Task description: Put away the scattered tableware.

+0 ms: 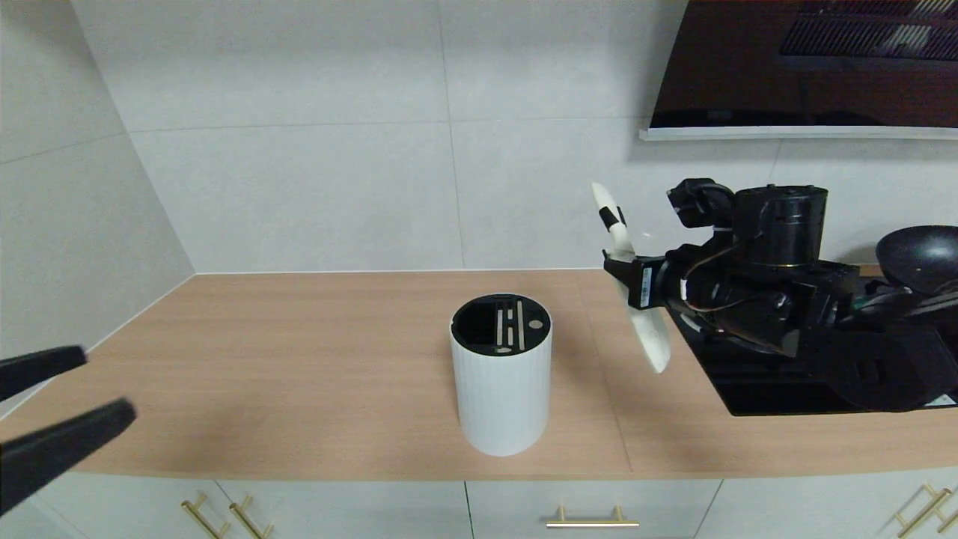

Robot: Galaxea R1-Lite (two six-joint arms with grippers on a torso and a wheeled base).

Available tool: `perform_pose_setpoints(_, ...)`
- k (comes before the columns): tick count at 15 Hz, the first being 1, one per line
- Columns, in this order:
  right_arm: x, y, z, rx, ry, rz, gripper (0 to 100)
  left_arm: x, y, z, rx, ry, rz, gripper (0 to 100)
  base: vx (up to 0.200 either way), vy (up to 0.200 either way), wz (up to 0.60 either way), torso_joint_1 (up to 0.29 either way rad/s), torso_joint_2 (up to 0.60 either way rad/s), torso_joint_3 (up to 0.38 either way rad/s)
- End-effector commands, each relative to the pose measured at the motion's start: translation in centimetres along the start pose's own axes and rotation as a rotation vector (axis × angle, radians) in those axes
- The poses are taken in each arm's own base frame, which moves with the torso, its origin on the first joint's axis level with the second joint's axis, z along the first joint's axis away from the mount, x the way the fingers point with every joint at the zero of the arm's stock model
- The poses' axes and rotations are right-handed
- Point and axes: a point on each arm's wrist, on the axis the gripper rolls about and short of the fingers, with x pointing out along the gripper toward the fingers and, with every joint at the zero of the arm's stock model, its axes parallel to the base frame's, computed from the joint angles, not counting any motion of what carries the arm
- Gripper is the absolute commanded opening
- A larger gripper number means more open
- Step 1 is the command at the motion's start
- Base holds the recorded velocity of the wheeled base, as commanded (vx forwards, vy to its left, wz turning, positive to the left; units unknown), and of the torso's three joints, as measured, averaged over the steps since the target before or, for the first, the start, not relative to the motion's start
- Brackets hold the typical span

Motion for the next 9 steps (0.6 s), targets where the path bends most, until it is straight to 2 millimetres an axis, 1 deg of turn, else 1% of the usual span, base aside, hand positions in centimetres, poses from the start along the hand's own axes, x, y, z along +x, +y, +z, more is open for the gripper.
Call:
perform_pose_setpoints(1,-3.3,3.2,1.3,0.014,-0.041,0.099,0,9.3,1.6,0.8,-0.196,0.124,-0.175,100,0.000,0.000,0.00,0.000,0.00,0.000)
perform_pose_setpoints(2,-4.2,4.5,1.1,0.028,-0.036,0.145,0,11.0,1.4,0.5,-0.253,0.127,-0.212,100,0.000,0.000,0.00,0.000,0.00,0.000)
perform_pose_setpoints(3,-4.8,5.4,1.0,0.035,-0.030,0.174,0,12.0,1.3,0.0,-0.291,0.135,-0.232,100,0.000,0.000,0.00,0.000,0.00,0.000)
perform_pose_setpoints(4,-5.4,6.5,0.8,0.033,-0.027,0.203,0,13.9,0.9,-1.0,-0.375,0.134,-0.280,100,0.000,0.000,0.00,0.000,0.00,0.000)
perform_pose_setpoints(5,-5.7,7.3,0.7,0.032,-0.026,0.216,0,15.1,0.8,-1.6,-0.428,0.119,-0.303,100,0.000,0.000,0.00,0.000,0.00,0.000)
perform_pose_setpoints(7,-6.2,8.7,0.3,0.052,-0.013,0.255,0,16.9,0.5,-2.8,-0.506,0.075,-0.358,100,0.000,0.000,0.00,0.000,0.00,0.000)
perform_pose_setpoints(9,-7.0,10.4,0.0,0.070,-0.001,0.314,0,17.8,0.3,-3.9,-0.516,0.037,-0.398,100,0.000,0.000,0.00,0.000,0.00,0.000)
